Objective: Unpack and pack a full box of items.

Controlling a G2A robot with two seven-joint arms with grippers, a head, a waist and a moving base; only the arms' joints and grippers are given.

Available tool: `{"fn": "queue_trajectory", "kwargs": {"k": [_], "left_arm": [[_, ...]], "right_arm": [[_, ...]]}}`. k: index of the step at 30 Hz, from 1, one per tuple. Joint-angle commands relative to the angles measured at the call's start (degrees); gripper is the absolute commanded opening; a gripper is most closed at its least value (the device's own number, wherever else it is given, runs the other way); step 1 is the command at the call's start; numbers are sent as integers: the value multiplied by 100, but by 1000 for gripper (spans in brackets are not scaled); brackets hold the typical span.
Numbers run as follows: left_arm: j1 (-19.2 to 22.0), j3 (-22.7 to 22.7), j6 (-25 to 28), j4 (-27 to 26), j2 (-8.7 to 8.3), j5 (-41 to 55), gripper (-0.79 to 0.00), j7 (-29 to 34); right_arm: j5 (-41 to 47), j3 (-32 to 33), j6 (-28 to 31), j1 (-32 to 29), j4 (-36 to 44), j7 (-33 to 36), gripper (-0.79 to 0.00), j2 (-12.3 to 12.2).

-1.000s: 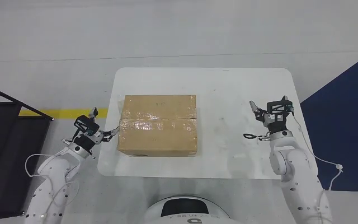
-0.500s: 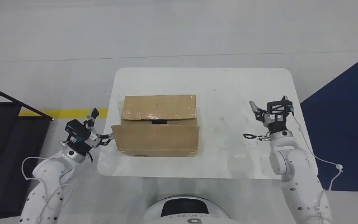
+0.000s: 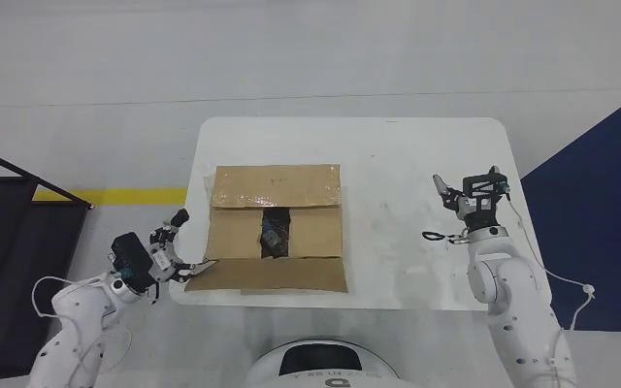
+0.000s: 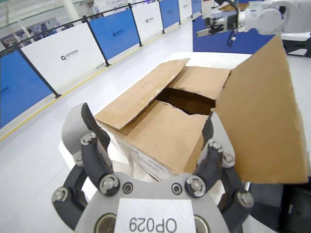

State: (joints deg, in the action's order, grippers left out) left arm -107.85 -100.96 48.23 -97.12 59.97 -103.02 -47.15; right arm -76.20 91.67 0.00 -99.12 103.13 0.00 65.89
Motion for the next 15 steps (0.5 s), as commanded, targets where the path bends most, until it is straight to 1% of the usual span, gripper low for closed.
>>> {"fn": "queue_trajectory", "kwargs": {"k": [1, 5, 8, 11, 13, 15], "left_arm": [[-50, 41, -318, 1, -27, -510, 0, -17], [-57, 213, -833, 94, -60, -1134, 0, 50], [-10, 304, -1065, 188, -60, -1142, 0, 161], [73, 278, -1089, 252, -57, -780, 0, 155], [99, 186, -950, 299, -56, -296, 0, 11], [161, 12, -837, 416, -48, 347, 0, 88]], "right_arm": [[0, 0, 0, 0, 0, 0, 0, 0], [0, 0, 0, 0, 0, 0, 0, 0], [0, 0, 0, 0, 0, 0, 0, 0], [0, 0, 0, 0, 0, 0, 0, 0], [0, 0, 0, 0, 0, 0, 0, 0], [0, 0, 0, 0, 0, 0, 0, 0]]}}
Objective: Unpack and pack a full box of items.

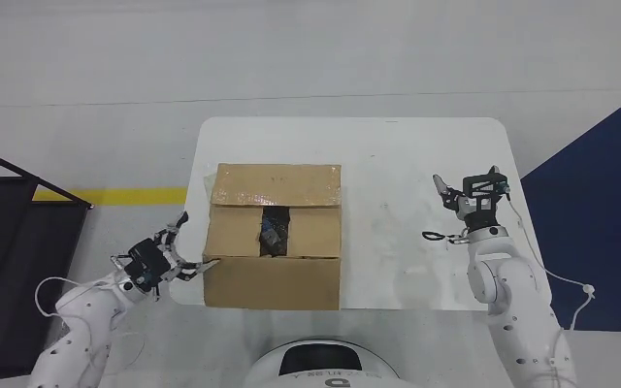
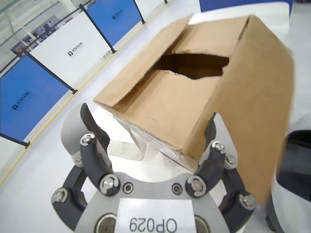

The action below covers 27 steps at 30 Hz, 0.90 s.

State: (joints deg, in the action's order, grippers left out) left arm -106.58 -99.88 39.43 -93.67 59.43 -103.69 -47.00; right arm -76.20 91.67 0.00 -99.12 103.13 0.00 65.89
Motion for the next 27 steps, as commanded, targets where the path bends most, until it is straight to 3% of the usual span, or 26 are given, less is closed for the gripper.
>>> {"fn": "queue_trajectory", "kwargs": {"k": [1, 6, 12, 19, 23, 27], "left_arm": [[79, -164, 47, 121, 17, 749, 0, 270], [318, -290, -389, 151, 81, 1881, 0, 1452], [566, -203, -676, 236, 117, 2412, 0, 2213], [590, -174, -731, 237, 119, 2373, 0, 2304], [590, -174, -731, 237, 119, 2373, 0, 2304], [590, -174, -731, 237, 119, 2373, 0, 2304]], "right_arm": [[0, 0, 0, 0, 0, 0, 0, 0], [92, 7, 37, 6, 11, 3, 0, 6], [-327, -345, -34, 118, 395, 273, 0, 38], [-346, -365, 20, 118, 384, 294, 0, 36], [-944, -904, 1431, 212, 624, 275, 0, -13], [-1145, -1345, 2179, 477, 579, 443, 0, -16]]}}
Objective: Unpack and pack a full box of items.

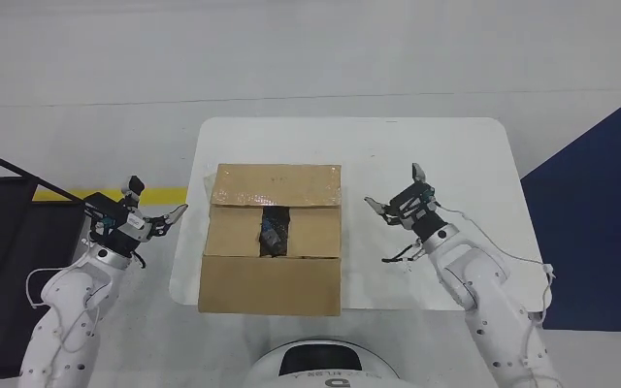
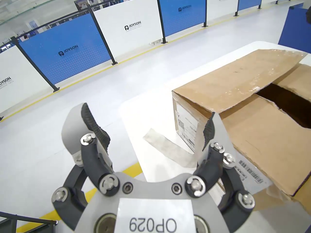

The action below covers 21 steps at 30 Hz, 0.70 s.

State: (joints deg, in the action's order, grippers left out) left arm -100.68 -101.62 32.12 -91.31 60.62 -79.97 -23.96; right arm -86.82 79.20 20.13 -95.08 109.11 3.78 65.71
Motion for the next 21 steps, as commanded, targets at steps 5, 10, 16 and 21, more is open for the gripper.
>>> {"fn": "queue_trajectory", "kwargs": {"k": [5, 10, 16, 21], "left_arm": [[0, 0, 0, 0, 0, 0, 0, 0], [0, 0, 0, 0, 0, 0, 0, 0], [0, 0, 0, 0, 0, 0, 0, 0], [0, 0, 0, 0, 0, 0, 0, 0]], "right_arm": [[-635, -567, 321, 433, -286, 609, 0, 25], [-1356, -961, -434, 718, -472, 1008, 0, 96], [-1045, -1025, -615, 868, -358, 1117, 0, 148], [-938, -941, -190, 737, -162, 1228, 0, 116]]}}
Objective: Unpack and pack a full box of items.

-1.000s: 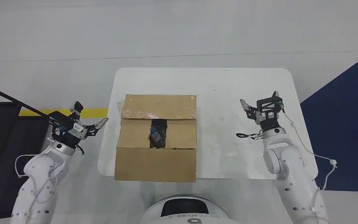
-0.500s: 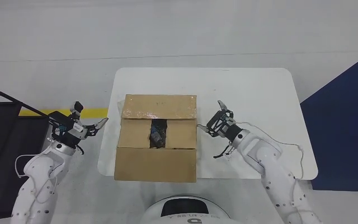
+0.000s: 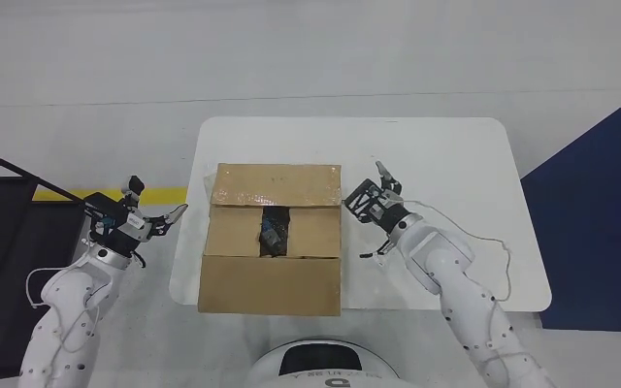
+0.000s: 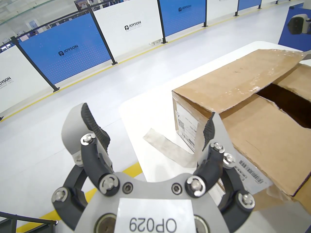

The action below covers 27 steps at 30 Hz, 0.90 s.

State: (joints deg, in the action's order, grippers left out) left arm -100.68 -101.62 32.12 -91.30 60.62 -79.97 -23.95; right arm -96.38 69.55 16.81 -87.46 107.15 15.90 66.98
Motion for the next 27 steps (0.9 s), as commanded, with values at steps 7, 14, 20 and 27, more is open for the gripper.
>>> {"fn": "queue_trajectory", "kwargs": {"k": [7, 14, 20, 27], "left_arm": [[0, 0, 0, 0, 0, 0, 0, 0], [0, 0, 0, 0, 0, 0, 0, 0], [0, 0, 0, 0, 0, 0, 0, 0], [0, 0, 0, 0, 0, 0, 0, 0]], "right_arm": [[295, 28, 258, 22, 266, 201, 0, -1], [272, -224, -389, 497, 181, 617, 0, 103], [133, -468, -817, 884, 143, 832, 0, 193], [-128, -688, -1161, 1048, 311, 864, 0, 269]]}}
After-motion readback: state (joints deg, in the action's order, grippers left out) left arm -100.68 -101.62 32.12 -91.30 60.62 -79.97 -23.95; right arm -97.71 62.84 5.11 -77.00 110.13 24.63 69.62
